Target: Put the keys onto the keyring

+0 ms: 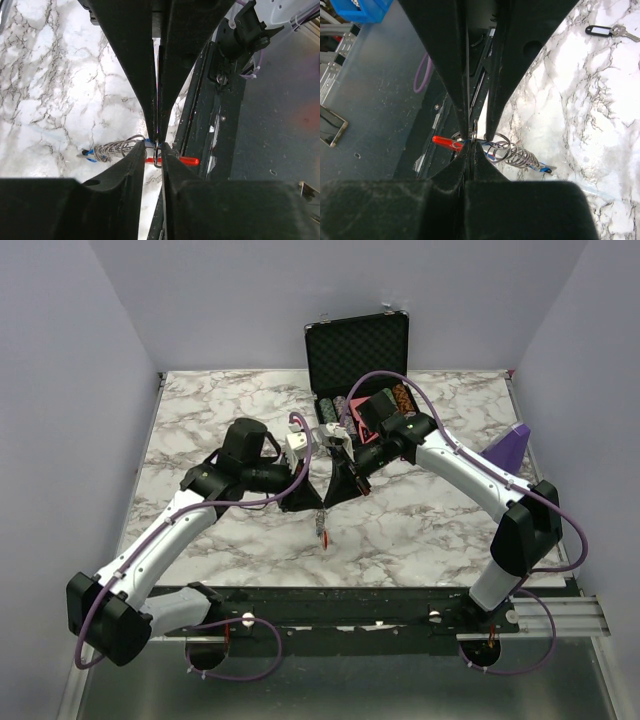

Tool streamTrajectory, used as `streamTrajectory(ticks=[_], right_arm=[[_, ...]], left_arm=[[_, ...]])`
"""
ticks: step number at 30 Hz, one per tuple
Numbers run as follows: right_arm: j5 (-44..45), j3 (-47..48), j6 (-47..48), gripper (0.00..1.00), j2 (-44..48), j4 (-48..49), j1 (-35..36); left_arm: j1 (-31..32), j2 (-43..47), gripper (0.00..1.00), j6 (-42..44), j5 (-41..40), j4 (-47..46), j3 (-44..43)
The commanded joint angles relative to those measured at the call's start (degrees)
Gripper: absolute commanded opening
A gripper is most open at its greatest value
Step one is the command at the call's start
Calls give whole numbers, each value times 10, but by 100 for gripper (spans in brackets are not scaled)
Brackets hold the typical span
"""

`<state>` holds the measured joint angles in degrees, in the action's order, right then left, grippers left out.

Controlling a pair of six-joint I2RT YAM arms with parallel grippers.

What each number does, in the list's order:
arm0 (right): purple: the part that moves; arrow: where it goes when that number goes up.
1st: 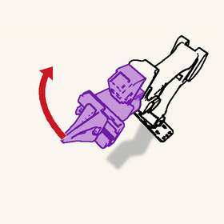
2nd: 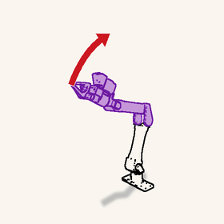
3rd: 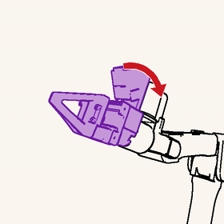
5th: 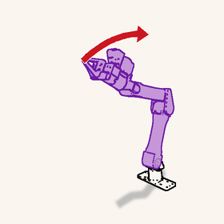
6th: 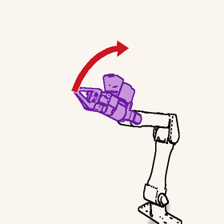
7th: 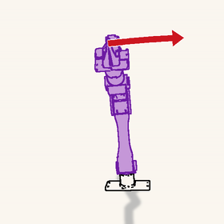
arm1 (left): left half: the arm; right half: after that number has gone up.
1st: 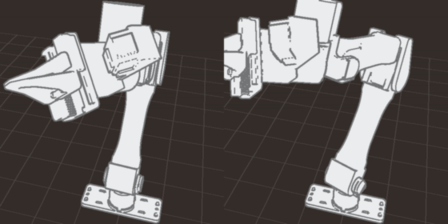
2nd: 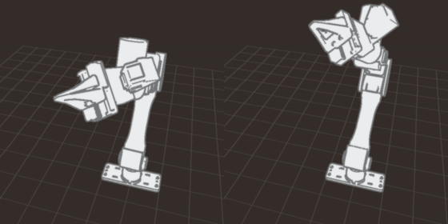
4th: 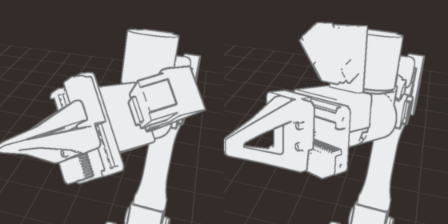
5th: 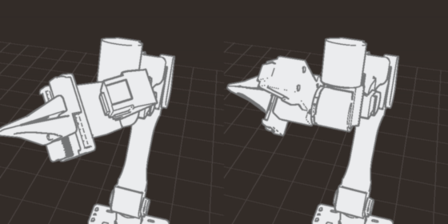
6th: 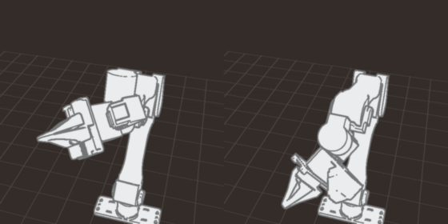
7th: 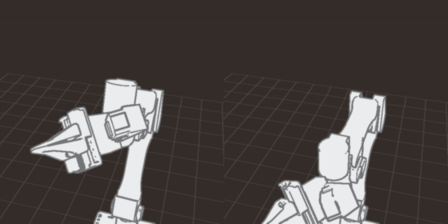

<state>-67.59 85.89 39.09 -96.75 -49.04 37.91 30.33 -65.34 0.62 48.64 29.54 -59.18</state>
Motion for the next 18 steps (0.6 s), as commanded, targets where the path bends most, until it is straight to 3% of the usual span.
streamTrajectory(ticks=[1, 3, 5, 12, 18], right_arm=[[-23, 18, 4, 1, -5, -4, 5], [-23, 17, 5, 1, -5, -5, 4], [-24, 17, 5, 1, -5, -4, 5], [-25, 17, 4, 1, -5, -4, 4], [-30, 17, -2, 18, -1, 0, 4]], left_arm=[[6, -12, 23, 8, 21, 5, -8], [7, -15, 18, 15, 21, 14, -12], [7, -15, 0, 21, 22, 21, -15], [6, 6, 0, 16, 2, 10, -4], [6, 44, 0, -4, -10, -41, 36]])
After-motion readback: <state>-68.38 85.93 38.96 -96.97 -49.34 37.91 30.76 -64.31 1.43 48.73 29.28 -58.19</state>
